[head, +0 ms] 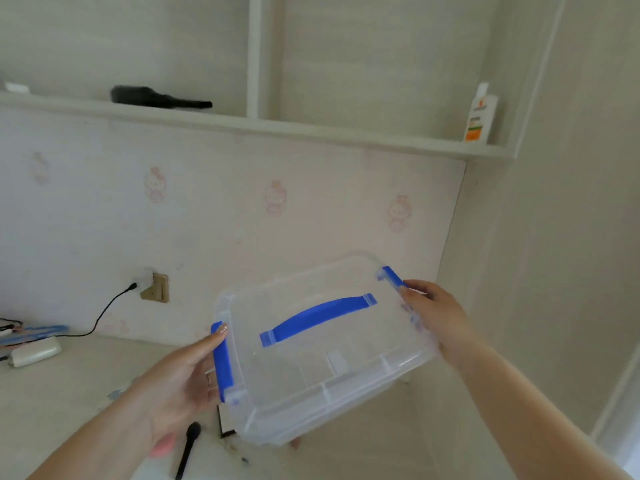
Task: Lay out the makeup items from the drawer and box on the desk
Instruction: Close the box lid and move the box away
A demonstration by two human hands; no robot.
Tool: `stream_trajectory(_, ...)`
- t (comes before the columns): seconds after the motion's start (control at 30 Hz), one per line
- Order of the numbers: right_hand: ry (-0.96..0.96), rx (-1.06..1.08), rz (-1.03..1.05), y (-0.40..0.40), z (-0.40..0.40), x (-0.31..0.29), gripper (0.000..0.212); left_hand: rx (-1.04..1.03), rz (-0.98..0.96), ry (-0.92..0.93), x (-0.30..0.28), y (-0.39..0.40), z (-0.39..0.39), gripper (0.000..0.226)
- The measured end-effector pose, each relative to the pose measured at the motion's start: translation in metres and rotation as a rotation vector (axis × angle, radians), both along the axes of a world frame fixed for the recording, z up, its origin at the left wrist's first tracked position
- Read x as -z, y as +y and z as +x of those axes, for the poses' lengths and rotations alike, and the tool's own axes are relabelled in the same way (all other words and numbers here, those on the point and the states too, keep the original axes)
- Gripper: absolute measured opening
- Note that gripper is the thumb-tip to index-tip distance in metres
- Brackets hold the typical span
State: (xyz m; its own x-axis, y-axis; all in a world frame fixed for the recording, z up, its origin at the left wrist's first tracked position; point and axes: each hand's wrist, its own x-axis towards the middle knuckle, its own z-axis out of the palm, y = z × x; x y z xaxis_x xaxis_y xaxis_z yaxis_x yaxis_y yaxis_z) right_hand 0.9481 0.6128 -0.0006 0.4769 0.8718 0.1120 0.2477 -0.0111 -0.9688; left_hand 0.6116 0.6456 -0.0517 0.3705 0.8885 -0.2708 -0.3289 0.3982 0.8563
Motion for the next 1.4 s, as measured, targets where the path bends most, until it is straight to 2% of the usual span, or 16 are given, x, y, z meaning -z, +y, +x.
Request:
stream_trajectory(0.17,0.148,-0.039,0.247,-0.008,0.004,-0.071,0.013,-0.083,0.109,-0.119,-0.059,-0.02,0.02,0.036)
stream_trajectory(0.27,0.137,-0.038,0.39,-0.017,-0.001,-0.104,0.028,-0.142,0.171,-0.207,-0.087,-0.034,0.029,0.023)
stream_trajectory(0.37,0.021,-0.028,0.414,-0.024,-0.003,-0.122,0.049,-0.175,0.216,-0.25,-0.113,-0.046,0.036,0.018)
stream_trajectory(0.5,0.022,-0.125,0.501,-0.039,0.001,-0.152,0.046,-0.197,0.3,-0.266,-0.147,-0.055,0.035,0.03)
stream_trajectory(0.7,-0.017,-0.198,0.63,-0.052,0.009,-0.211,0.036,-0.205,0.482,-0.251,-0.221,-0.056,0.037,0.018)
stream_trajectory(0.87,-0.028,-0.104,0.712,-0.047,0.008,-0.265,0.053,-0.253,0.68,-0.205,-0.296,-0.052,0.047,0.014)
stream_trajectory(1.0,-0.046,-0.071,0.742,-0.035,0.009,-0.285,0.052,-0.293,0.837,-0.174,-0.322,-0.037,0.065,0.019)
stream_trajectory(1.07,-0.064,-0.069,0.74,-0.031,0.012,-0.293,0.061,-0.284,0.957,-0.144,-0.325,-0.021,0.07,0.027)
stream_trajectory(1.17,-0.091,-0.108,0.722,-0.024,0.016,-0.3,0.083,-0.193,1.062,-0.158,-0.326,0.003,0.073,0.055)
stream_trajectory(1.2,-0.107,-0.112,0.713,-0.021,0.017,-0.302,0.086,-0.179,1.108,-0.135,-0.327,0.008,0.075,0.056)
stream_trajectory(1.27,-0.161,-0.096,0.699,-0.013,0.017,-0.306,0.089,-0.189,1.246,0.027,-0.329,0.023,0.082,0.075)
stream_trajectory(1.33,-0.202,-0.053,0.667,-0.003,0.017,-0.309,0.092,-0.22,1.289,0.2,-0.331,0.036,0.089,0.099)
stream_trajectory(1.4,-0.213,-0.027,0.643,0.01,0.018,-0.31,0.095,-0.239,1.281,0.239,-0.333,0.055,0.095,0.128)
